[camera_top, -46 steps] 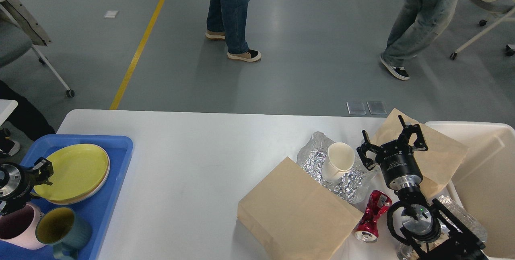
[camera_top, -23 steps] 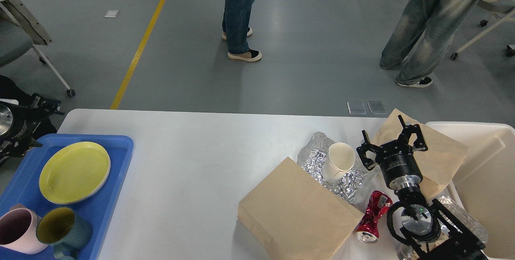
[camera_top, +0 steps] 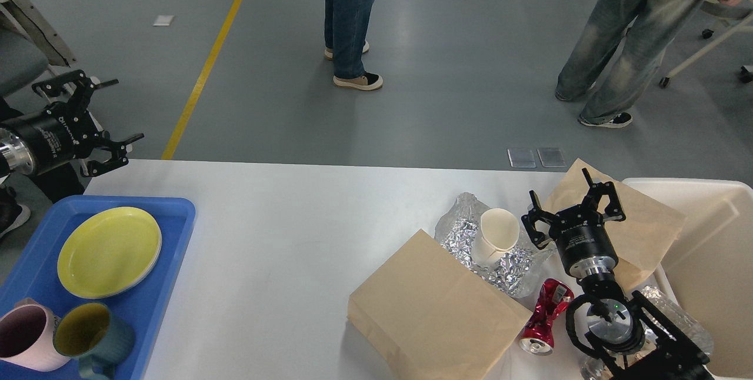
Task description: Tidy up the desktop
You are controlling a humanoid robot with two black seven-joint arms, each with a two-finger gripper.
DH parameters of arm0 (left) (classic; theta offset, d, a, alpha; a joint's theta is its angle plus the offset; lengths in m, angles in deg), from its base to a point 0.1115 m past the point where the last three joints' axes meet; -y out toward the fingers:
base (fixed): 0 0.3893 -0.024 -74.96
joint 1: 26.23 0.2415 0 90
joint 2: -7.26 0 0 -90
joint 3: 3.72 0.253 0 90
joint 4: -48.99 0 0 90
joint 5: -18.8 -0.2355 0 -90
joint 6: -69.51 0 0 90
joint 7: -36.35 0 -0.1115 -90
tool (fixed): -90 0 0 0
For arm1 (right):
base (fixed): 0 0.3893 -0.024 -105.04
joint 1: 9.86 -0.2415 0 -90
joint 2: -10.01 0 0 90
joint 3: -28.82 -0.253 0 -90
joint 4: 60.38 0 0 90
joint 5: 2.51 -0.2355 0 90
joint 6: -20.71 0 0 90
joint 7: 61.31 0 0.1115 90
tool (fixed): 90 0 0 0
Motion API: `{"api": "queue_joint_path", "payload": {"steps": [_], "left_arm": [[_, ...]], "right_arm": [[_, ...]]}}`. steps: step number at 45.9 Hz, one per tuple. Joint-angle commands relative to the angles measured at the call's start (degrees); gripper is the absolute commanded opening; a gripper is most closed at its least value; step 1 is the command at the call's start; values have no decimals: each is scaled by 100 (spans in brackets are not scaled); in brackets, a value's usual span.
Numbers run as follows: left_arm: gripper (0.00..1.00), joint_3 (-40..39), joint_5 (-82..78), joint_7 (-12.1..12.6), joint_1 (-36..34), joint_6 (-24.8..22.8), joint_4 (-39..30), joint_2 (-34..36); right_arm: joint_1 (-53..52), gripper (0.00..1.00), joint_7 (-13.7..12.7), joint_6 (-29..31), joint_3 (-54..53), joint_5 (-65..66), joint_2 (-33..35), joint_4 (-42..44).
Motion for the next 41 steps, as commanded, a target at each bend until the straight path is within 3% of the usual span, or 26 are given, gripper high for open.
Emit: {"api": "queue_joint_path", "payload": {"steps": [1,6,12,16,20,31,41], "left_arm": [[96,-1474,-221,-7,640,104,-92,-733],[96,-2221,-450,-129,1184,121,-408,-988],[96,-3688,-1379,-797,2370,446,-1497,-1392],[96,-4857,-2653,-833,3153,727,-2192,-2023],[96,-5570,-3516,-780,3410,938,-2342,-2649],[96,-5862,-3685,-912,3480,895,-2298,-2702],[96,-6222,-3667,-877,3612,921,-2210,-2711]], "right_arm": [[0,100,0,0,-2,0,0,-1],[0,100,0,0,-2,0,0,-1],[0,100,0,0,-2,0,8,-1],[0,100,0,0,-2,0,0,-10],[0,100,0,0,-2,0,0,-10],[0,100,0,0,-2,0,8,-10],[0,100,0,0,-2,0,0,-10]]}}
